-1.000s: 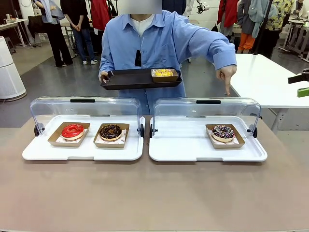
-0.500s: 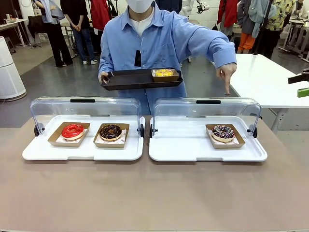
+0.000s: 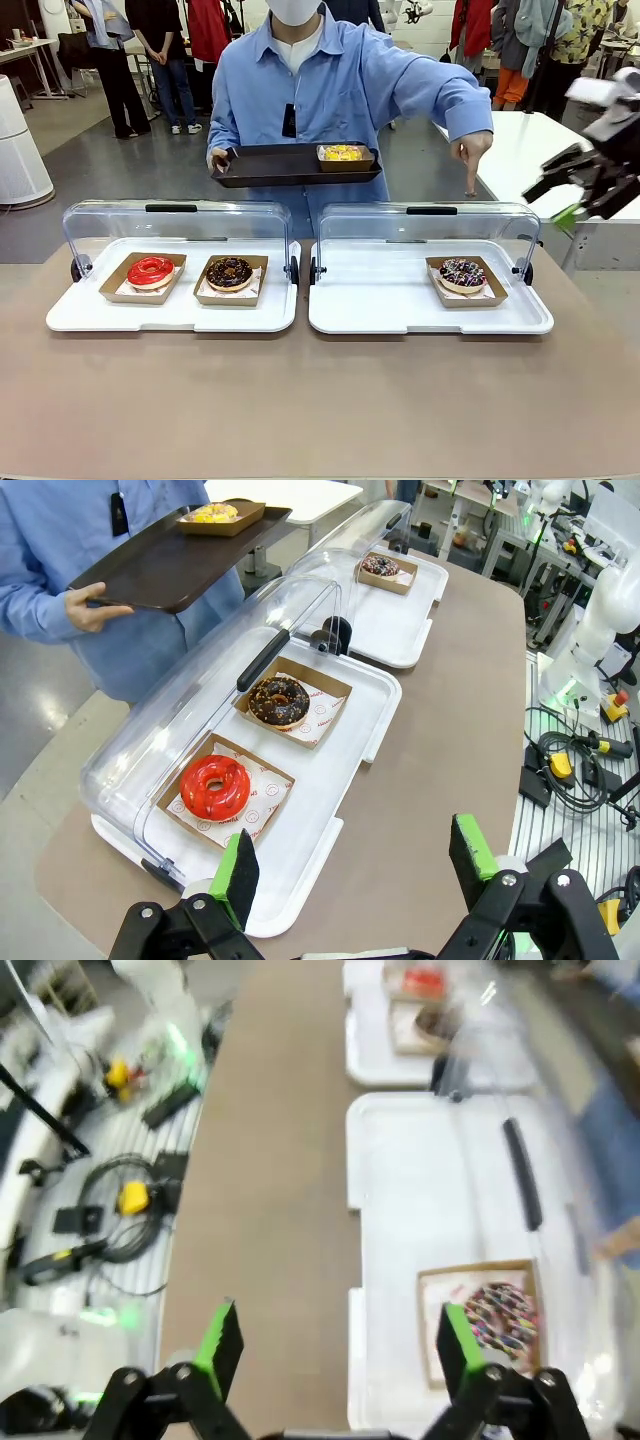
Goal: Provide the desired donut to the person.
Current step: Pick up and lift the Paper togo box containing the Donut pointed at by the person.
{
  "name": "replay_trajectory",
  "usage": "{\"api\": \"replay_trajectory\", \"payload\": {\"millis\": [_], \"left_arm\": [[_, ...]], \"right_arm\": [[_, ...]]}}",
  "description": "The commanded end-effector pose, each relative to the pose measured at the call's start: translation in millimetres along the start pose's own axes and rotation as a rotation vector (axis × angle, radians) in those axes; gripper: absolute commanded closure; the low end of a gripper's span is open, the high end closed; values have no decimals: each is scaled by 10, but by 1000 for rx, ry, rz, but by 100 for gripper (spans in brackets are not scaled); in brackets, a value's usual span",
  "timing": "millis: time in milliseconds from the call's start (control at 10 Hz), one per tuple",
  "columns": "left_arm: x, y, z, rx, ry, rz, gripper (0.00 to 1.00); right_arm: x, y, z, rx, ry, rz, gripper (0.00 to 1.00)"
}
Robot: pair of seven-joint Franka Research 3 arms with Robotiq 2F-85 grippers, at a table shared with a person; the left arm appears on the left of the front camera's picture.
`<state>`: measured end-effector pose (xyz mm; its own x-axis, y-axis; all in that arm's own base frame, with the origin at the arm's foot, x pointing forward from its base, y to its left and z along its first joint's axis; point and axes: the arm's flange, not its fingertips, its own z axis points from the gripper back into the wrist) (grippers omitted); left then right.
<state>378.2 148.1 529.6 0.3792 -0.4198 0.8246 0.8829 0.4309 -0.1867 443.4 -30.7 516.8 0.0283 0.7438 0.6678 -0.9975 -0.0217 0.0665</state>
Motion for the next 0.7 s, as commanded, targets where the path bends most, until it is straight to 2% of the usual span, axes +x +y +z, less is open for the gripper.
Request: {"api": "replay_trajectory", "payload": {"millis": [0, 200, 400, 600], "left_arm": [[6, 0, 12, -4, -22, -8, 0], [6, 0, 12, -4, -22, -8, 0], [6, 0, 12, -4, -22, -8, 0], [6, 0, 12, -4, -22, -8, 0]], "right_arm": [[155, 62, -380, 6, 161, 1, 0], [323, 101, -716, -5, 279, 33, 0], [328, 95, -992, -55, 395, 62, 0], [314, 60, -1131, -71, 439, 60, 0]]}}
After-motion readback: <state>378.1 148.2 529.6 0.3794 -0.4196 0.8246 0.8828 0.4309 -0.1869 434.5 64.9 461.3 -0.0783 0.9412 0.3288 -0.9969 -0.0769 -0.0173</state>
